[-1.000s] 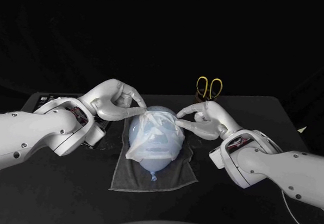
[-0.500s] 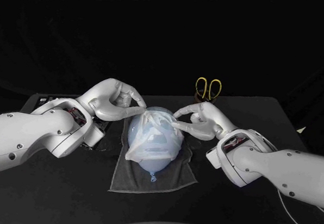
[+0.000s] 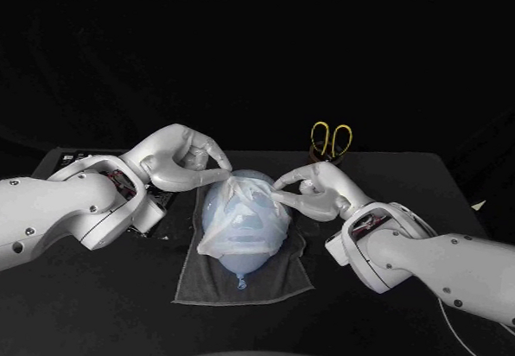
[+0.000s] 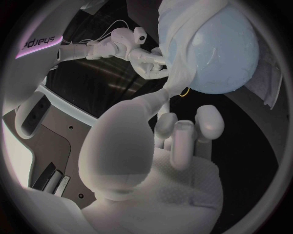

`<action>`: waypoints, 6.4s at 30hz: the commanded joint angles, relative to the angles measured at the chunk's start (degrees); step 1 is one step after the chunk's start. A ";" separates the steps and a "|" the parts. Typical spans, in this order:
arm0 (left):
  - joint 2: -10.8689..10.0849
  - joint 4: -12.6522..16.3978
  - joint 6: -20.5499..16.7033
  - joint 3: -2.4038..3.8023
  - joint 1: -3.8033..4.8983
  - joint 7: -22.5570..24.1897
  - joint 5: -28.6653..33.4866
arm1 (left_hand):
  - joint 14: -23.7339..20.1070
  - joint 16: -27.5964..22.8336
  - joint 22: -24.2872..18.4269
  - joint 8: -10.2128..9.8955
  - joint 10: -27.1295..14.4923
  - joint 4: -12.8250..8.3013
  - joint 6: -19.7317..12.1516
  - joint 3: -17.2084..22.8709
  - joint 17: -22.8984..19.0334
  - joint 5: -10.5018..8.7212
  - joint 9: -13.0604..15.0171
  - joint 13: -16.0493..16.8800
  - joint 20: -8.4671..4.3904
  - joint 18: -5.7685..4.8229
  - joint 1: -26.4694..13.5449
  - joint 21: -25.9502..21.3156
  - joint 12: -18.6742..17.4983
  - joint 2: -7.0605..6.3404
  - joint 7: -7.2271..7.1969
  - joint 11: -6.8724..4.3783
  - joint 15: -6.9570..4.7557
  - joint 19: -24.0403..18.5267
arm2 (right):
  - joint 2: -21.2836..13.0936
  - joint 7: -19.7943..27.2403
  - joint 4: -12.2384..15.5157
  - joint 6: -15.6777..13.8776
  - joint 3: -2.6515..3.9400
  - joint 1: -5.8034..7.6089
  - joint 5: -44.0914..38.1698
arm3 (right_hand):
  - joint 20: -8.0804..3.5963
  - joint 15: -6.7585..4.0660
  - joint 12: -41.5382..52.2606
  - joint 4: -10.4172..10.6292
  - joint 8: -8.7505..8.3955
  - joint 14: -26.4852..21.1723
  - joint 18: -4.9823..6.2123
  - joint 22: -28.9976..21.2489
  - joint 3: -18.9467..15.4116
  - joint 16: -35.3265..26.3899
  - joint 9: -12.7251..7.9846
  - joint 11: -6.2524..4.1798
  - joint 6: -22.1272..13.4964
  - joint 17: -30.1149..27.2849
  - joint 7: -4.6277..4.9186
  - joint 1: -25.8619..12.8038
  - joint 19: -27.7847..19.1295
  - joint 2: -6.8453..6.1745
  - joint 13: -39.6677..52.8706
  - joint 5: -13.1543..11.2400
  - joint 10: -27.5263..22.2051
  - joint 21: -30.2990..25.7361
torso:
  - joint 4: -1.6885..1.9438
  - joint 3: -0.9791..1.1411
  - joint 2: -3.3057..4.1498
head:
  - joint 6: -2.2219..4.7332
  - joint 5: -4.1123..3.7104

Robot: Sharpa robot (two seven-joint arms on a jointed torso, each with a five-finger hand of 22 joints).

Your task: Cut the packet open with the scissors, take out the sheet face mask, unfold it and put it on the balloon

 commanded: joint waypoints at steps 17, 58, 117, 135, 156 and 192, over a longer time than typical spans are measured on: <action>0.07 -0.14 1.12 0.07 0.06 -0.58 0.25 | 2.31 0.15 0.14 0.39 0.88 -0.07 -0.25 0.38 3.08 0.40 5.00 0.01 0.03 -0.91 -0.45 0.34 0.40 0.11 0.20 -0.63 -0.27 0.28 | 1.67 -8.05 -0.47 2.79 -0.03 -0.99 -9.20 | -2.24 -2.75 0.22 -3.09 3.50 6.14 -0.41 12.41 0.35 0.24 1.91 -2.72 4.60 15.06 -2.65 4.00 2.35 -0.19 15.05 -0.02 5.98 0.84 | 0.00 0.01 0.03 | -0.75 -0.31; 0.34 -1.72 -1.29 0.14 0.55 -2.56 2.41 | 2.28 0.09 0.47 0.84 0.82 -0.32 -0.66 1.10 2.87 0.40 5.51 -0.12 0.04 -0.97 -1.03 0.59 0.35 0.11 0.24 -0.59 -0.26 0.53 | -2.20 -3.14 3.23 -8.29 1.45 0.19 -6.55 | -3.54 -3.97 0.22 -4.74 16.40 6.14 -1.06 13.27 12.39 0.24 21.40 -3.96 -1.03 15.06 -3.95 -1.97 3.68 0.80 15.05 0.01 5.98 3.67 | -0.02 -0.01 0.09 | -0.53 -0.24; 2.05 -4.00 1.61 0.21 4.39 -5.59 1.22 | 2.30 0.07 0.92 1.29 0.75 -0.59 -1.05 1.70 2.82 0.39 6.03 -0.25 0.04 -1.07 -1.51 0.90 0.30 0.07 0.27 -0.57 -0.24 0.89 | 4.20 -7.96 -2.82 3.15 1.30 2.15 2.18 | -0.86 -1.36 0.22 8.76 0.36 6.14 -0.61 12.69 -2.07 0.24 10.03 -1.18 -0.48 15.06 -0.91 3.10 2.83 -2.11 15.05 0.00 5.98 1.78 | -0.06 0.01 0.01 | 0.22 -0.04; 1.89 -3.88 1.72 0.19 4.37 -5.76 1.19 | 2.30 0.07 0.92 1.29 0.75 -0.59 -1.05 1.70 2.82 0.39 6.03 -0.25 0.04 -1.07 -1.51 0.90 0.30 0.07 0.27 -0.57 -0.24 0.89 | 4.85 -5.92 -2.74 -1.65 1.32 1.40 -0.27 | -2.88 -3.25 0.22 1.82 3.67 6.14 -1.18 13.43 3.68 0.24 10.95 -3.33 5.64 15.06 -3.26 7.97 3.85 -1.94 15.05 0.02 5.98 4.17 | 0.00 0.01 0.03 | 0.03 -0.13; 1.66 -3.91 2.08 0.12 4.30 -6.24 1.18 | 2.30 0.07 0.90 1.43 0.76 -0.68 -1.17 1.88 2.81 0.39 6.20 -0.24 0.04 -1.06 -1.65 0.90 0.31 0.05 0.27 -0.57 -0.24 0.87 | 1.49 -2.17 0.03 -7.70 1.63 1.30 3.24 | -3.13 -3.48 0.22 -1.14 8.88 6.14 -1.10 13.32 11.90 0.24 19.10 -3.56 2.62 15.06 -3.52 1.72 3.73 -0.93 15.05 0.00 5.98 3.89 | -0.08 0.06 -0.02 | 0.20 0.03; 1.39 -3.78 2.24 0.08 4.26 -6.55 1.11 | 2.29 0.05 1.00 1.57 0.72 -0.74 -1.30 2.07 2.75 0.39 6.37 -0.30 0.04 -1.08 -1.81 0.97 0.28 0.06 0.28 -0.56 -0.23 0.95 | 3.75 -5.06 -2.22 1.28 1.52 0.30 0.11 | 0.11 -0.04 0.22 8.81 -3.31 6.14 -0.67 12.74 -0.95 0.24 10.28 0.46 -4.07 15.06 1.01 -1.37 2.82 -4.33 15.05 0.00 5.98 2.05 | -0.04 0.02 -0.01 | 0.17 0.19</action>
